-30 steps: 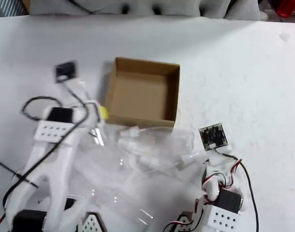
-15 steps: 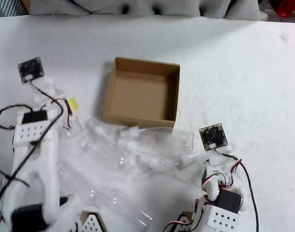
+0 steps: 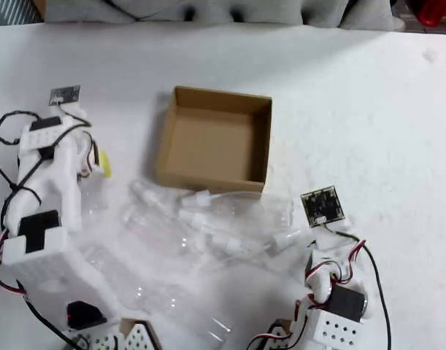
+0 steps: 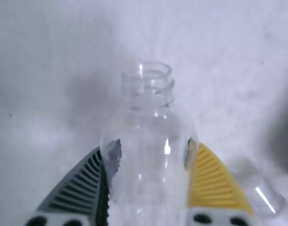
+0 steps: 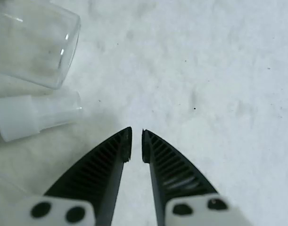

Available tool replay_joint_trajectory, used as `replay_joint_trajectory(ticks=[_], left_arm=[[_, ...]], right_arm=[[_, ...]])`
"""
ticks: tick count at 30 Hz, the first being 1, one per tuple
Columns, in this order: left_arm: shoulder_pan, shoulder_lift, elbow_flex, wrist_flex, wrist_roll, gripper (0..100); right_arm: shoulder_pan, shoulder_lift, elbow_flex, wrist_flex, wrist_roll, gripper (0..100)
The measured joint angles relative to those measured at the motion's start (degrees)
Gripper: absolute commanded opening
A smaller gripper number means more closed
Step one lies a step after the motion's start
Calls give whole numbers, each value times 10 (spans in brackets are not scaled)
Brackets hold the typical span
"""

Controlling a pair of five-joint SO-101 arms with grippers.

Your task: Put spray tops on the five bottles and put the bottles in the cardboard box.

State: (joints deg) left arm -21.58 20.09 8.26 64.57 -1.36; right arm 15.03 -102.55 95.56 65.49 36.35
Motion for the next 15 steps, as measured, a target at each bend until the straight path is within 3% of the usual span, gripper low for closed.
replay_joint_trajectory(ticks=[5, 10, 15], left_arm=[[18, 1, -6, 7, -1, 156], [25, 1, -6, 25, 28, 210], [25, 1, -6, 50, 13, 288]], right_arm=[[0, 0, 0, 0, 0, 17], [0, 0, 0, 0, 0, 18], [0, 0, 0, 0, 0, 18]])
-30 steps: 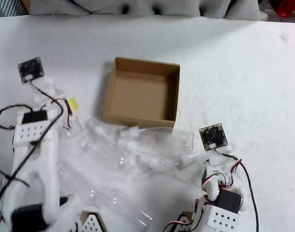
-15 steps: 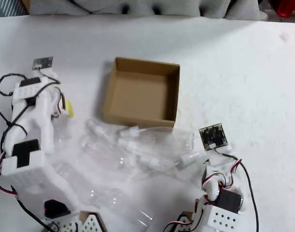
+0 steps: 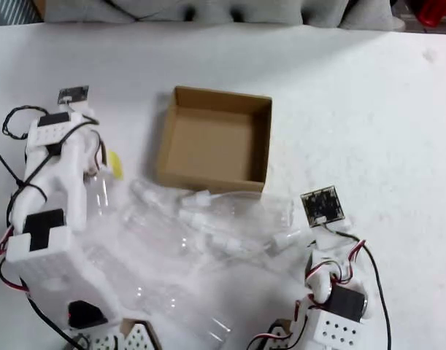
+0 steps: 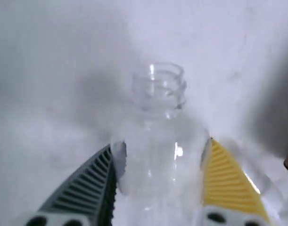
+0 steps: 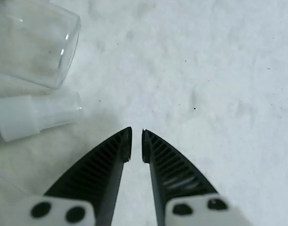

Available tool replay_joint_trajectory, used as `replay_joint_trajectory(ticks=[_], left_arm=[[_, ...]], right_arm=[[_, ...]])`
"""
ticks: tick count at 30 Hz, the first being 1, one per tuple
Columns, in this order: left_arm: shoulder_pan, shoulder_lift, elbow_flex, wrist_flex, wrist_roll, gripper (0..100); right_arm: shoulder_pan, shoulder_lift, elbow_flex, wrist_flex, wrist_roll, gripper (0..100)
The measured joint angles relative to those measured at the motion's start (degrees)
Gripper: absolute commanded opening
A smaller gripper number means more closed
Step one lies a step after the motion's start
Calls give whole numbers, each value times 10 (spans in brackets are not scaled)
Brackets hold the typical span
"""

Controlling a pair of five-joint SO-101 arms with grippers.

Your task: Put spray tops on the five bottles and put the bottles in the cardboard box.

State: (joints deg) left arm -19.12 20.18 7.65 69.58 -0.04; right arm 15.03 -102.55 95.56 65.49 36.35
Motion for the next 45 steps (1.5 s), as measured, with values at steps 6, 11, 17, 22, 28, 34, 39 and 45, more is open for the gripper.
replay_joint_trajectory(ticks=[6, 11, 17, 22, 28, 34, 39, 45], left_arm=[[0, -15, 0, 4, 8, 290], [1, -44, 6, -4, 43, 290], [4, -46, 7, -4, 93, 290], [4, -46, 7, -18, 125, 290], [4, -46, 7, -23, 123, 290], [4, -46, 7, -24, 78, 290], [3, -18, 6, -24, 72, 290], [3, 36, -45, 4, 52, 289]], right_arm=[[0, 0, 0, 0, 0, 18], [0, 0, 0, 0, 0, 18], [0, 0, 0, 0, 0, 18], [0, 0, 0, 0, 0, 18], [0, 0, 0, 0, 0, 18], [0, 0, 0, 0, 0, 18], [0, 0, 0, 0, 0, 17], [0, 0, 0, 0, 0, 17]])
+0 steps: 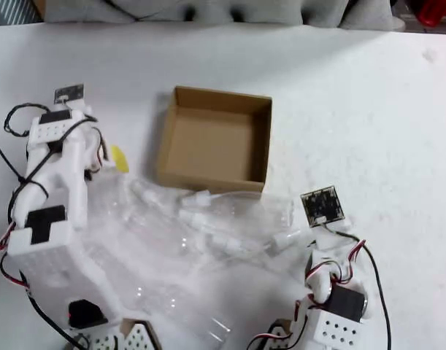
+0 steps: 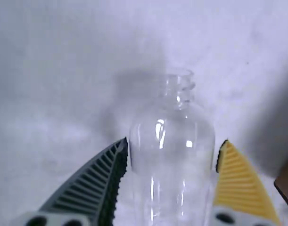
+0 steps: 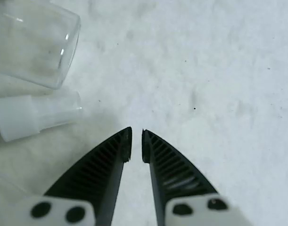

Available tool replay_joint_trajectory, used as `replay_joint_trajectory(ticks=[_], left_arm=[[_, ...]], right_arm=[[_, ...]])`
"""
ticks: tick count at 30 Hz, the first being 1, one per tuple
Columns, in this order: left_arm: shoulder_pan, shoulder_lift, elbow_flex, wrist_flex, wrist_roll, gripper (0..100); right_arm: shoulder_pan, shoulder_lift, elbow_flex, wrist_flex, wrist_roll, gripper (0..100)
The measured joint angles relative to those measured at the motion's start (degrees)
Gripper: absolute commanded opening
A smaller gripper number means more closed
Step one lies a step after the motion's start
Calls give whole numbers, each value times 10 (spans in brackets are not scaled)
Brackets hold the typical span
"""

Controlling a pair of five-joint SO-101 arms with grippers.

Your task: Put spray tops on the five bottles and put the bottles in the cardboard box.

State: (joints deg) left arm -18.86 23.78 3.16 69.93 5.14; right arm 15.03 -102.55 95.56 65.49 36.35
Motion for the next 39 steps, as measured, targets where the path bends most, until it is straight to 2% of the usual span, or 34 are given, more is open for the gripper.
replay_joint_trajectory(ticks=[3, 9, 11, 22, 28, 31, 35, 39], left_arm=[[1, 6, -11, 6, 1, 235], [3, 6, -14, 4, 1, 14], [4, 6, -14, -5, -4, 35], [-7, 6, -14, -7, 0, 21], [-75, 6, -23, -13, 115, 21], [-90, 6, -24, -15, 141, 21], [-90, 6, -24, -17, 141, 21], [-90, 6, -24, -17, 141, 21]], right_arm=[[0, 0, 0, 0, 0, 17], [0, 0, 0, 0, 0, 18], [0, 0, 0, 0, 0, 18], [0, 0, 0, 0, 0, 17], [20, 0, -8, 0, 1, 16], [44, -3, -16, -31, -1, 16], [27, 0, -60, -53, -1, 16], [-29, -3, -135, -37, -1, 17]])
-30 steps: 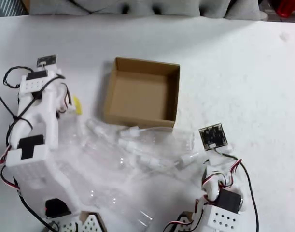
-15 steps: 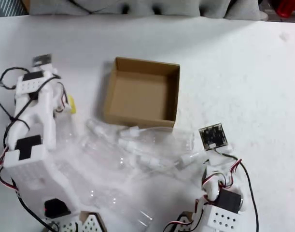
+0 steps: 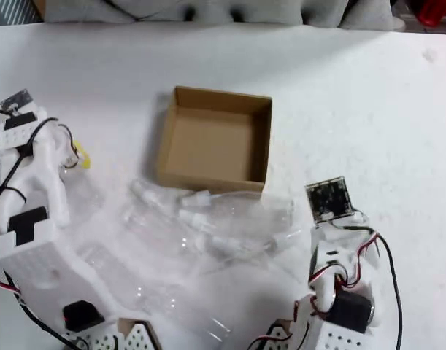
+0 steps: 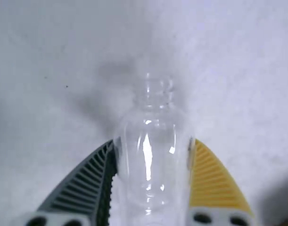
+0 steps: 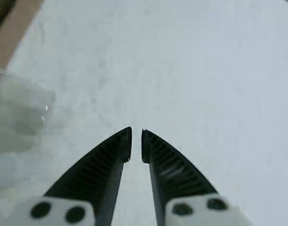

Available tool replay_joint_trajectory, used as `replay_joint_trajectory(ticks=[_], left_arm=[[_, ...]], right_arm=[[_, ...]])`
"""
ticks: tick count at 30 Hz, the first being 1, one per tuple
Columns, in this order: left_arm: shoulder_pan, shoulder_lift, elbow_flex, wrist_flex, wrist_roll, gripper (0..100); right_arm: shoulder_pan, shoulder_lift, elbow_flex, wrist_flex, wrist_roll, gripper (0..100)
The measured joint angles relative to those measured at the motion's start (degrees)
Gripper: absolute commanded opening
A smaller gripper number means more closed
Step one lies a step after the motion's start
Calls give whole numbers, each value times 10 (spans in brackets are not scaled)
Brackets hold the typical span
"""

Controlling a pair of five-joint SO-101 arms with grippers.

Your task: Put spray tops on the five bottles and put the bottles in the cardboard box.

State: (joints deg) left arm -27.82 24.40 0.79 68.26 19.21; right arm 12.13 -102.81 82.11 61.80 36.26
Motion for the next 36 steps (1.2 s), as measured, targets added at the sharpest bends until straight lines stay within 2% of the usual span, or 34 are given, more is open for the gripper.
replay_joint_trajectory(ticks=[8, 11, 17, 22, 25, 28, 30, 36], left_arm=[[0, 0, 0, 0, 0, 21], [0, 0, 0, 0, 0, 21], [0, 0, 0, 0, 0, 21], [0, 0, 0, 0, 0, 21], [0, 0, 0, 0, -1, 21], [0, 0, 0, 0, -1, 21], [0, 0, 0, 0, -1, 21], [0, 0, 0, -18, -1, 21]], right_arm=[[-124, 66, -129, 24, 2, 18], [-174, 148, -187, 29, -4, 18], [-333, 348, -286, 79, -4, 21], [-442, 499, -371, 116, -4, 116], [-487, 579, -403, 118, -5, 94], [-540, 644, -411, 111, 40, 46], [-559, 679, -413, 97, 79, 60], [-560, 773, -413, 42, 168, 111]])
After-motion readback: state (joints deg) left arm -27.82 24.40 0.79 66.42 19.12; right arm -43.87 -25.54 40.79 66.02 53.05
